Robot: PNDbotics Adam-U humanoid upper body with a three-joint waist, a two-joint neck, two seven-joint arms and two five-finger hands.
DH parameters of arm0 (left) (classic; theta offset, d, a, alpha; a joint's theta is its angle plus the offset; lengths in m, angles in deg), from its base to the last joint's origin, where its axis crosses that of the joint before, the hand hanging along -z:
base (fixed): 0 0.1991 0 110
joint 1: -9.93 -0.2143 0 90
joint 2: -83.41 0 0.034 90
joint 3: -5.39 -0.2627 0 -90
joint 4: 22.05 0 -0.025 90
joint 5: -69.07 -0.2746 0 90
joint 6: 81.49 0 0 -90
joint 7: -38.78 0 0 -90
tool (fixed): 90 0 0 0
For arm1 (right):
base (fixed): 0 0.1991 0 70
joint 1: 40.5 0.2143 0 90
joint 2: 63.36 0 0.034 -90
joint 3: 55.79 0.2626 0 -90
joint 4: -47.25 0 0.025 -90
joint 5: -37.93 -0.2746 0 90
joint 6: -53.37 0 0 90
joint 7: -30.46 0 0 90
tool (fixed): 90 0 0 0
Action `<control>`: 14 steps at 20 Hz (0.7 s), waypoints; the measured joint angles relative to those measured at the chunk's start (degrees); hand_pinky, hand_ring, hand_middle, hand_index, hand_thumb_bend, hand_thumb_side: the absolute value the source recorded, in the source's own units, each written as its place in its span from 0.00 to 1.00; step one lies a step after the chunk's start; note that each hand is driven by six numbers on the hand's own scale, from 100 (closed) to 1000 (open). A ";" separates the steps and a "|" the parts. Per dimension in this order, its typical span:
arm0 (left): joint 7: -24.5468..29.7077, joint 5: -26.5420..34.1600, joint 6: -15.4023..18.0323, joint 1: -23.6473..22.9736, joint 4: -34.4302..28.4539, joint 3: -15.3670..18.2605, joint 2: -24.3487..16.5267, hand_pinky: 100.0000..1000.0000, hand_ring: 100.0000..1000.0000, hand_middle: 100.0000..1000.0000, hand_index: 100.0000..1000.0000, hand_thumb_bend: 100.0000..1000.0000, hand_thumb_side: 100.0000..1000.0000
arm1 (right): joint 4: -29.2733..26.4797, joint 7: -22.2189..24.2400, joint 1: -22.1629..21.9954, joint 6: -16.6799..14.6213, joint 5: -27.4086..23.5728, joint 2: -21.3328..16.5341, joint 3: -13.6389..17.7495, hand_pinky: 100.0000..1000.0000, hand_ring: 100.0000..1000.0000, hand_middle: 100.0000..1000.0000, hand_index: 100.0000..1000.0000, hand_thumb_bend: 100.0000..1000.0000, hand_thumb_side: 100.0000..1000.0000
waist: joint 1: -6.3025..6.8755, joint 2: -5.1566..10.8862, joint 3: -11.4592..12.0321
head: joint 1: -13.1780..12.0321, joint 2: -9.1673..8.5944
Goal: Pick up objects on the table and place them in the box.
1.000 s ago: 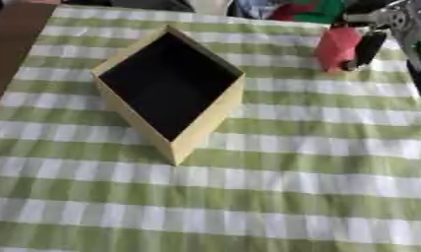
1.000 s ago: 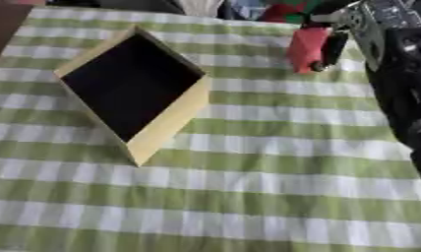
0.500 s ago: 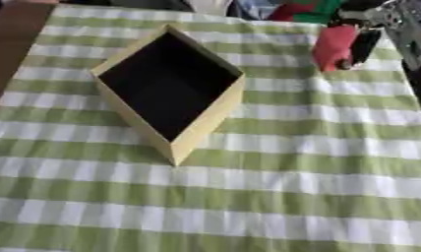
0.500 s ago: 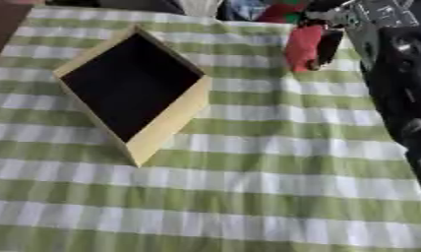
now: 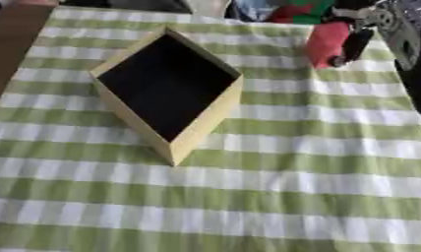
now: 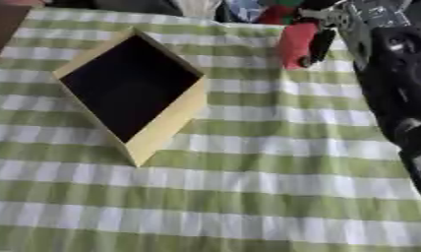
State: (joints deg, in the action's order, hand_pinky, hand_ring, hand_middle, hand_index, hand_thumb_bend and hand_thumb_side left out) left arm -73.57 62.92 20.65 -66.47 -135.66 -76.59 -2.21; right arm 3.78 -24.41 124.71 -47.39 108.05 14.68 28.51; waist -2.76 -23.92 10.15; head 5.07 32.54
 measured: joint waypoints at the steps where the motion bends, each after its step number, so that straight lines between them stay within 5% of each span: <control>1: 0.00 0.00 -0.02 -0.04 0.00 0.00 0.00 1.00 0.46 0.47 0.76 0.00 0.11 | -0.01 0.32 0.13 0.15 -0.27 0.02 -0.01 0.61 0.52 0.42 0.49 0.06 0.00 | 0.00 0.31 -0.16 | -0.02 0.15; 9: -0.18 0.03 -0.33 -0.24 0.00 0.02 0.00 1.00 0.47 0.47 0.76 0.00 0.10 | -1.81 2.02 0.78 0.83 -1.78 0.20 -0.15 0.62 0.53 0.44 0.51 0.00 0.00 | 0.08 2.07 -0.75 | -0.39 1.43; 14: -0.43 0.14 -0.58 -0.42 0.00 0.02 -0.01 1.00 0.47 0.47 0.76 0.00 0.09 | -5.60 2.42 0.97 -1.41 -4.75 1.34 -1.20 0.63 0.53 0.45 0.52 0.00 0.00 | 0.54 5.27 -1.34 | 0.08 3.56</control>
State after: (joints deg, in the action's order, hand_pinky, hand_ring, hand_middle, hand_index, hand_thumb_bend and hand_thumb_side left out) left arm -74.00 63.06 20.06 -66.89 -135.66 -76.57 -2.22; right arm -1.81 -21.99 125.67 -48.80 103.30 16.02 27.31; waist -2.22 -18.64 8.82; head 5.15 36.10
